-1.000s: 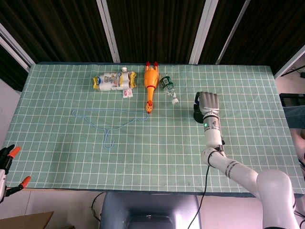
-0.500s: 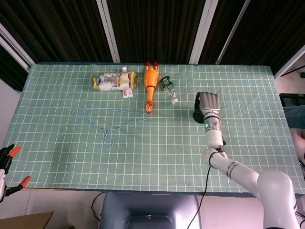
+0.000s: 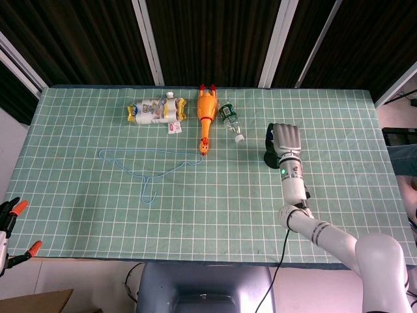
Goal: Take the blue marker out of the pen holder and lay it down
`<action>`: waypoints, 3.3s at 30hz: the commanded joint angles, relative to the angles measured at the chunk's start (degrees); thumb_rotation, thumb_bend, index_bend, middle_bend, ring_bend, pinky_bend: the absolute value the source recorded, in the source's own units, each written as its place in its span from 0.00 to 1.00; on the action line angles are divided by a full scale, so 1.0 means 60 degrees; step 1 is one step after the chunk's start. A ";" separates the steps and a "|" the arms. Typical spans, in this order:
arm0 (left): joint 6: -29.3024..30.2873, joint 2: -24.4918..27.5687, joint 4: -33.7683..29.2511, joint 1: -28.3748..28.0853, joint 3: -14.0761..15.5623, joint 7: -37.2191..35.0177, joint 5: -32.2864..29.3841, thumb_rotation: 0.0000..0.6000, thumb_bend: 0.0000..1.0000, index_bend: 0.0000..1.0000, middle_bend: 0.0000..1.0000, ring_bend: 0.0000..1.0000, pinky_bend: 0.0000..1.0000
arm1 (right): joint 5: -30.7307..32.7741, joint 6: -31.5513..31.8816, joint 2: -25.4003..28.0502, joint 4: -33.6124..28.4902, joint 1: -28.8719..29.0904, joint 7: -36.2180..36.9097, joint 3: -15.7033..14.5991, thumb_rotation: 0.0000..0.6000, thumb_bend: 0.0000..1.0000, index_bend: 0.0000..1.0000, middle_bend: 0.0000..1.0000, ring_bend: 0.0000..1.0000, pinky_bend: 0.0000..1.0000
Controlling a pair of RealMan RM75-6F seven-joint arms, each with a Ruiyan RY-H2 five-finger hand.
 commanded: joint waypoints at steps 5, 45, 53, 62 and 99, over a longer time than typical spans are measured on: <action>-0.0011 0.0002 -0.0004 -0.0006 -0.0005 -0.0005 -0.0006 1.00 0.20 0.14 0.05 0.05 0.27 | -0.1177 0.1011 0.0256 -0.0737 -0.0213 0.0644 0.0015 1.00 1.00 0.83 1.00 1.00 1.00; -0.0059 0.0050 -0.0067 -0.0009 0.0030 -0.0030 0.0023 1.00 0.20 0.14 0.05 0.05 0.28 | 0.0216 0.1699 0.2733 -0.7367 -0.0899 -0.3054 -0.2356 1.00 1.00 0.84 1.00 1.00 1.00; -0.0041 0.0061 -0.0070 0.0006 0.0038 -0.0065 0.0029 1.00 0.20 0.14 0.05 0.05 0.28 | 0.1547 0.1674 0.2160 -0.6732 -0.0407 -0.3961 -0.2588 1.00 1.00 0.84 1.00 1.00 1.00; -0.0012 0.0076 -0.0057 0.0028 0.0039 -0.0136 0.0028 1.00 0.20 0.14 0.05 0.05 0.28 | 0.0621 0.1231 0.1461 -0.5420 -0.0599 -0.3000 -0.2803 1.00 0.87 0.63 1.00 1.00 1.00; -0.0358 -0.0042 -0.0172 -0.0200 -0.0018 0.0424 -0.0065 1.00 0.21 0.15 0.06 0.05 0.28 | -0.5913 0.6791 0.4882 -0.8010 -0.5961 0.1967 -0.4325 1.00 0.24 0.09 0.06 0.08 0.16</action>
